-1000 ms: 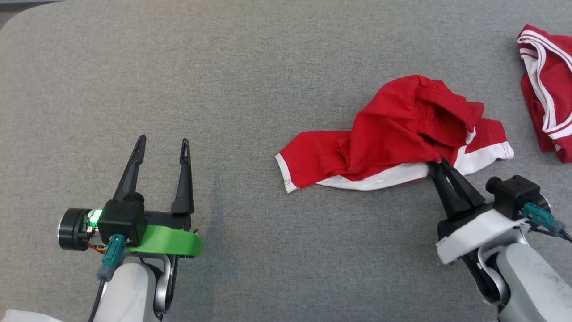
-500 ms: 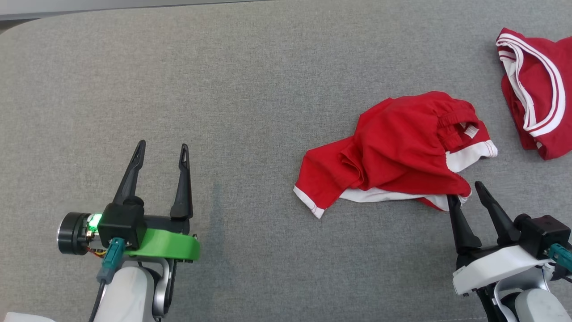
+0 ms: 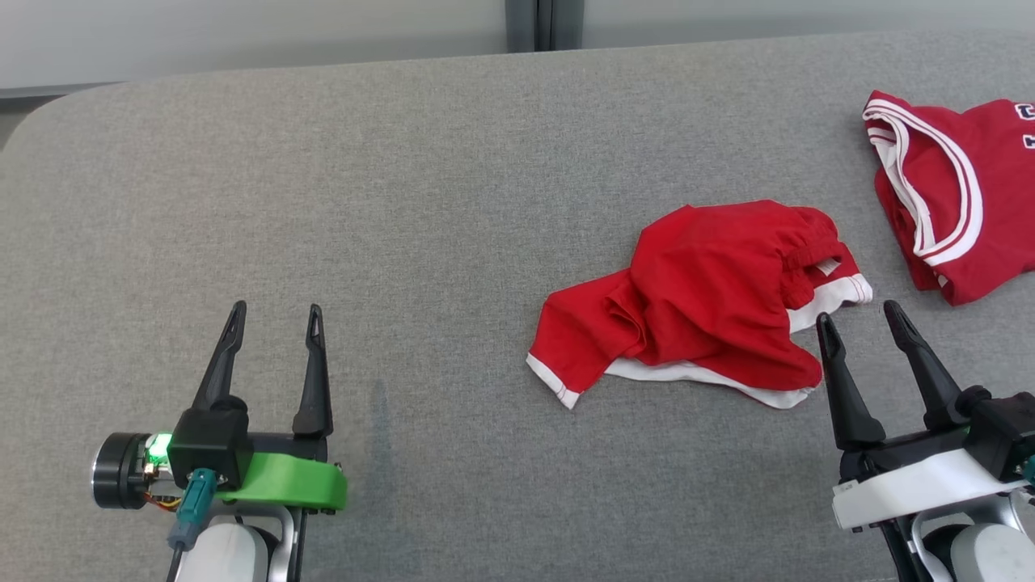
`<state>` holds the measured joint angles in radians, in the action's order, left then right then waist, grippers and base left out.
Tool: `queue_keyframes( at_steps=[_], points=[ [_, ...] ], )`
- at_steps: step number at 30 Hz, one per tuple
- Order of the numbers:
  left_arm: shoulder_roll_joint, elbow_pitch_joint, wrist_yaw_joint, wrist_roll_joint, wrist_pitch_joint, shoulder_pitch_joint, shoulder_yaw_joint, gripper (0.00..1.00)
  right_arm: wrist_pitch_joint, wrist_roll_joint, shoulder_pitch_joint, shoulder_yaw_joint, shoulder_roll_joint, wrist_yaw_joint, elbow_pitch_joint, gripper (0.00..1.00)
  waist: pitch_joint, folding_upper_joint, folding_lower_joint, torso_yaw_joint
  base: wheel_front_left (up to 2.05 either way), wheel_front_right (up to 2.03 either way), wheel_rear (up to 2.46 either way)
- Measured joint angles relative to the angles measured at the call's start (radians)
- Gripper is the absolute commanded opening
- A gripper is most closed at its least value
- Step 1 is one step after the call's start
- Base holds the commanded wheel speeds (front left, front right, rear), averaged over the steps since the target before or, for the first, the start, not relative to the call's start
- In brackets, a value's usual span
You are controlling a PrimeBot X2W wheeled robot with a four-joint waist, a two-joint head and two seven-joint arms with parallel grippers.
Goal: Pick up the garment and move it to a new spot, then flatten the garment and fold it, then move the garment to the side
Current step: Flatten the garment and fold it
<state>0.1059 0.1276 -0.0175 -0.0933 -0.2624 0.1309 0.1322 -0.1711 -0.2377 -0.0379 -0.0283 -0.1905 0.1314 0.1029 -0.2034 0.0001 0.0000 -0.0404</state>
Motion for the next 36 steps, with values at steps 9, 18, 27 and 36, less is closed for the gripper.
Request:
queue_keyframes(
  at_steps=[9, 18, 27, 36],
  points=[
    [0.003, -0.007, -0.007, -0.001, 0.000, -0.017, 0.002, 1.00, 0.016, 0.004, 0.000, 0.025, -0.004, 0.000, 0.022, 1.00, 0.021, 0.0000, 0.0000, -0.009, 0.00, 0.00, 0.00],
    [0.001, -0.038, 0.020, 0.017, 0.010, 0.012, 0.077, 1.00, 0.017, 0.004, 0.001, 0.028, 0.004, 0.000, 0.033, 1.00, 0.003, 0.0000, 0.0000, -0.007, 0.00, 0.00, 0.00],
    [-0.043, 0.060, 0.136, 0.063, 0.139, 0.160, 0.435, 1.00, 0.012, 0.005, 0.038, 0.012, 0.012, 0.000, 0.033, 1.00, -0.068, 0.0000, 0.0000, 0.019, 0.00, 0.00, 0.00],
    [-0.009, 0.308, 0.146, 0.026, 0.255, 0.277, 0.562, 0.87, -0.019, -0.007, 0.064, 0.011, 0.018, 0.000, -0.007, 1.00, -0.123, 0.0000, 0.0000, 0.088, 0.00, 0.00, 0.00]
  ],
)
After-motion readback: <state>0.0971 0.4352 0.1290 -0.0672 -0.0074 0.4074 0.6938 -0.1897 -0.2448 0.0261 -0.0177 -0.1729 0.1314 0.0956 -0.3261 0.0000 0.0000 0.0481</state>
